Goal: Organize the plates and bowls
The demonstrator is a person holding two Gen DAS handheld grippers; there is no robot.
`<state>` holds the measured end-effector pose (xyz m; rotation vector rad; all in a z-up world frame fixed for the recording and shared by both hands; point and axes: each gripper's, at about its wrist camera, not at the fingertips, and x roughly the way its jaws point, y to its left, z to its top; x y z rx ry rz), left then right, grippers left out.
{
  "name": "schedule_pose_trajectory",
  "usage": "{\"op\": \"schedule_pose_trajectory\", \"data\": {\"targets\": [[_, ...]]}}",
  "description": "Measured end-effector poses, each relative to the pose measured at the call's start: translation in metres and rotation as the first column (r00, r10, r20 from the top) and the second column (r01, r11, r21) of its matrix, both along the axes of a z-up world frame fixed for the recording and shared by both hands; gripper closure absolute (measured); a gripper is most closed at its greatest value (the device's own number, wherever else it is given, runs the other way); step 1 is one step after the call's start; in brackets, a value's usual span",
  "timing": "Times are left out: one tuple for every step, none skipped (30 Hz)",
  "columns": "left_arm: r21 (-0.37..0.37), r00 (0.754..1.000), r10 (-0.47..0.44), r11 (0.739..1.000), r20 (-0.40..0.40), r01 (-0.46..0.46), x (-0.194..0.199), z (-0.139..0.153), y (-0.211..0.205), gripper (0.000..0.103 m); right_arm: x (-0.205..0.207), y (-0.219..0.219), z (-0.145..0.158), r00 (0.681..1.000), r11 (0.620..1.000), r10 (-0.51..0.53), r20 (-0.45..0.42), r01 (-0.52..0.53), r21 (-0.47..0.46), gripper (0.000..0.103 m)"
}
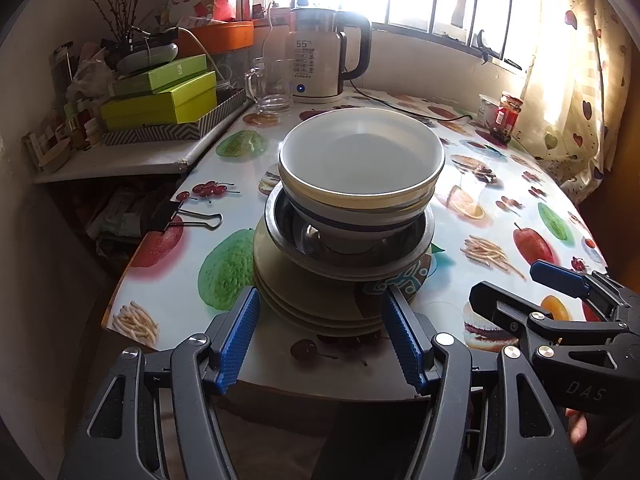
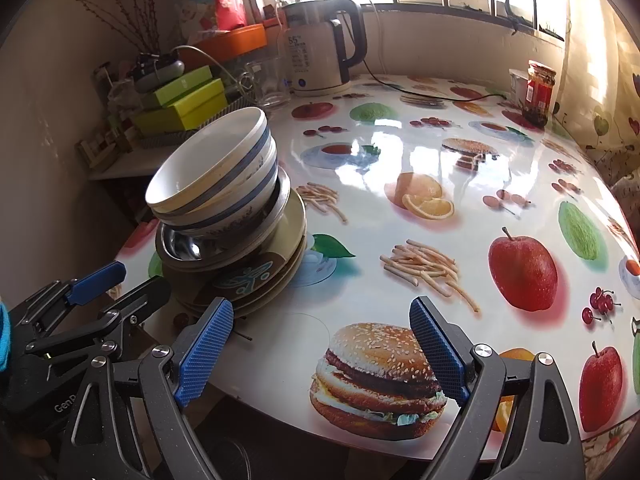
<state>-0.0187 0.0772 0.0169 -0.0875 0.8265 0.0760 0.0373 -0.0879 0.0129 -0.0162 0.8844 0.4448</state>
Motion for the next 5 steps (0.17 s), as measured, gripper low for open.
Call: {"op": "schedule_pose_trajectory", "data": {"targets": [[0.001, 1.0, 0.0, 1.0, 0.0, 0.0, 0.0, 0.0, 0.0, 0.039, 0.0004, -0.0004, -0.0005, 1.0, 1.0, -0.002, -0.002, 0.002, 0.001, 0.012], [0.0, 1.0, 0.0, 1.0, -0.001, 0.0, -0.0001, 0.0001, 0.0001, 0.039, 0.0005, -0.001, -0.0006, 1.0, 1.0, -0.002, -0.003, 0.002, 0.001, 0.012], [0.0, 1.0, 0.0, 1.0, -0.001, 0.0, 0.0001, 0.0002, 0.0001, 0.039, 0.0005, -0.0008, -0.0009, 1.0, 1.0, -0.003, -0.003, 0.003, 0.001, 0.012], [-0.002, 1.0, -0.003, 1.0, -0.001, 0.003, 0.0, 0.0, -0.0001, 0.039, 0.0005, -0.0007, -0.0009, 1.0, 1.0, -0.001, -0.003, 0.001, 0.002, 0.012], [0.001, 1.0, -0.002, 1.0, -0.002, 0.002, 0.0001, -0.0001, 0.0, 0.039, 0.0005, -0.0006, -0.0009, 1.0, 1.0, -0.001, -0.002, 0.001, 0.002, 0.012]]}}
